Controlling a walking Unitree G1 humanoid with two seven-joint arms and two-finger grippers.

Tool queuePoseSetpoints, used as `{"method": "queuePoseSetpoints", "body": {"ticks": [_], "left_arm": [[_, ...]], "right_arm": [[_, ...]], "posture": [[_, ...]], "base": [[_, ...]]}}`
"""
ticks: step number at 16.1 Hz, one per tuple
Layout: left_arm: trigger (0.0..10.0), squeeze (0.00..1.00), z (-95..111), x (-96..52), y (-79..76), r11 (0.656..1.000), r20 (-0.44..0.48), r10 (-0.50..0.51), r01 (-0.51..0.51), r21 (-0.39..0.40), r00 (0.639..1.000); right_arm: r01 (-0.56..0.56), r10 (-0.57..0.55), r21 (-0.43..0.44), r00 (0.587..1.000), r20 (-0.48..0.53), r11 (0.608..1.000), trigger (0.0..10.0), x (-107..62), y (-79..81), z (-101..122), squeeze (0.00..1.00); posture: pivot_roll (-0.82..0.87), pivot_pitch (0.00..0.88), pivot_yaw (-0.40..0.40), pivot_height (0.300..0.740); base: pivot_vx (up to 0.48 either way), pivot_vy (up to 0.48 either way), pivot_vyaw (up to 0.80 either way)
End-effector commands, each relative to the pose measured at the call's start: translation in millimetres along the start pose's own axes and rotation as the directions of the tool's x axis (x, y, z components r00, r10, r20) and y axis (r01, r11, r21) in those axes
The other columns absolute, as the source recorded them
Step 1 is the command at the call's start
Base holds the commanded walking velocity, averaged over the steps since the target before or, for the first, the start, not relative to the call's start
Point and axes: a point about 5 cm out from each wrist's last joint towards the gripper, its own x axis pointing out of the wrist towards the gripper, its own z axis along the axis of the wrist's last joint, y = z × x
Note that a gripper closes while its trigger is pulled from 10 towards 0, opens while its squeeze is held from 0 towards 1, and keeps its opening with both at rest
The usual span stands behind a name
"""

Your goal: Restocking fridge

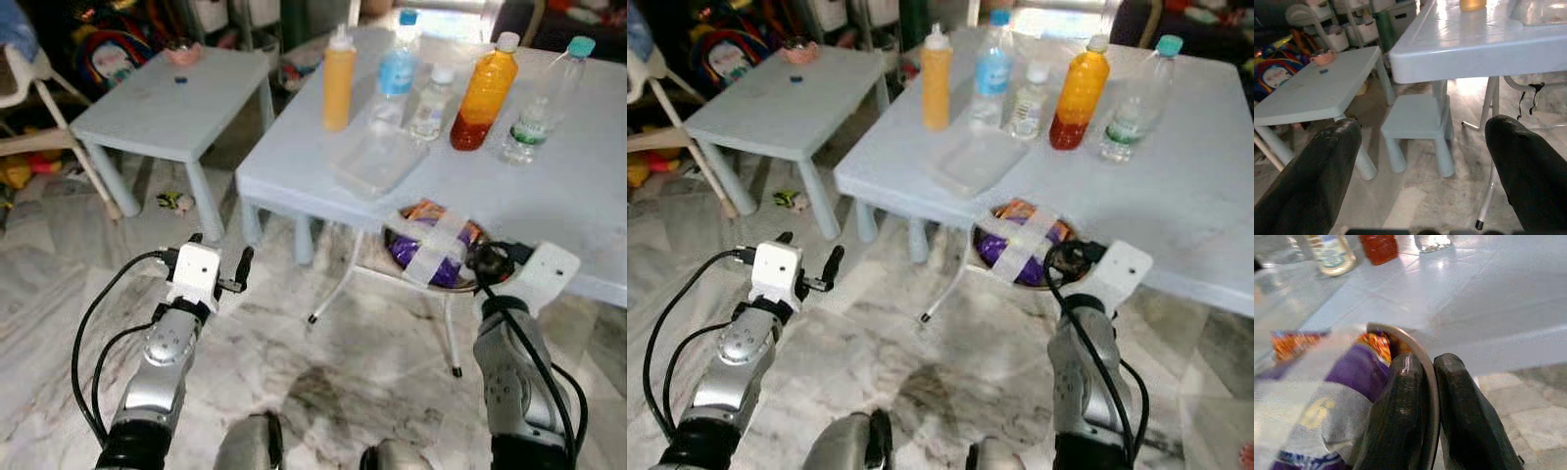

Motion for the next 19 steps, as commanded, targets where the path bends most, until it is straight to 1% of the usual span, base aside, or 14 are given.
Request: {"method": "queuePoseSetpoints", "body": {"ticks": [1, 3, 5, 6, 7, 9, 11, 16, 19], "left_arm": [[10.0, 0.00, 0.4, 1.2, 2.6, 1.000, 0.004, 0.016, -0.016, 0.000, 1.000], [10.0, 0.00, -7.1, -2.8, 2.3, 1.000, -0.028, 0.019, -0.019, -0.015, 0.999], [10.0, 0.00, -12.5, -7.6, -1.3, 1.000, -0.045, 0.004, -0.005, -0.017, 0.999], [10.0, 0.00, -13.4, -9.3, -2.9, 1.000, -0.045, -0.004, 0.004, -0.012, 0.999], [10.0, 0.00, -11.2, -8.2, -4.2, 1.000, -0.032, -0.008, 0.008, -0.006, 0.999], [10.0, 0.00, -8.5, -4.2, -3.2, 1.000, -0.021, -0.003, 0.003, -0.003, 1.000], [10.0, 0.00, -9.3, -3.6, -2.5, 1.000, -0.020, -0.008, 0.008, 0.007, 1.000], [10.0, 0.00, -16.4, -7.5, -4.7, 1.000, -0.041, -0.016, 0.016, 0.017, 0.999], [10.0, 0.00, -24.9, -9.4, -10.1, 0.999, -0.071, -0.032, 0.033, 0.011, 0.997]], "right_arm": [[-0.035, 0.035, 0.002, 0.999, 0.000, 0.999, 10.0, 0.0, 4.9, -2.6, 0.00], [-0.082, 0.082, 0.002, 0.997, 0.001, 0.997, 10.0, 0.1, 11.0, -4.0, 0.00], [-0.107, 0.107, 0.010, 0.994, -0.004, 0.994, 10.0, -1.2, 12.9, -8.2, 0.00], [-0.125, 0.126, 0.020, 0.992, -0.007, 0.992, 10.0, -1.3, 15.3, -9.0, 0.00], [-0.158, 0.158, 0.002, 0.987, 0.013, 0.987, 10.0, 0.5, 21.1, -5.2, 0.00], [-0.179, 0.179, 0.016, 0.984, 0.026, 0.984, 10.0, 5.5, 28.2, -2.8, 0.00], [-0.210, 0.209, 0.012, 0.977, 0.035, 0.978, 10.0, 9.3, 35.2, -1.3, 0.00], [-0.211, 0.211, 0.003, 0.977, 0.031, 0.978, 10.0, 12.3, 31.2, -3.8, 0.00], [-0.216, 0.216, 0.006, 0.976, 0.004, 0.976, 10.0, 14.1, 31.7, -11.8, 0.00]], "posture": [[-0.06, 0.000, 0.054, 0.740], [-0.06, 0.000, 0.064, 0.740], [-0.05, 0.000, 0.059, 0.740], [-0.05, 0.000, 0.056, 0.740], [-0.03, 0.000, 0.045, 0.740], [-0.02, 0.000, 0.042, 0.740], [-0.02, 0.000, 0.042, 0.740], [-0.02, 0.000, 0.036, 0.740], [-0.02, 0.000, 0.034, 0.740]], "base": [[-0.277, 0.000, 0.00], [-0.277, 0.000, 0.00], [-0.276, 0.000, 0.00], [-0.277, 0.000, 0.80], [-0.277, 0.000, 0.80], [-0.257, 0.000, 0.80], [-0.120, 0.000, 0.80], [0.000, 0.000, 0.80], [0.000, -0.263, 0.80]]}}
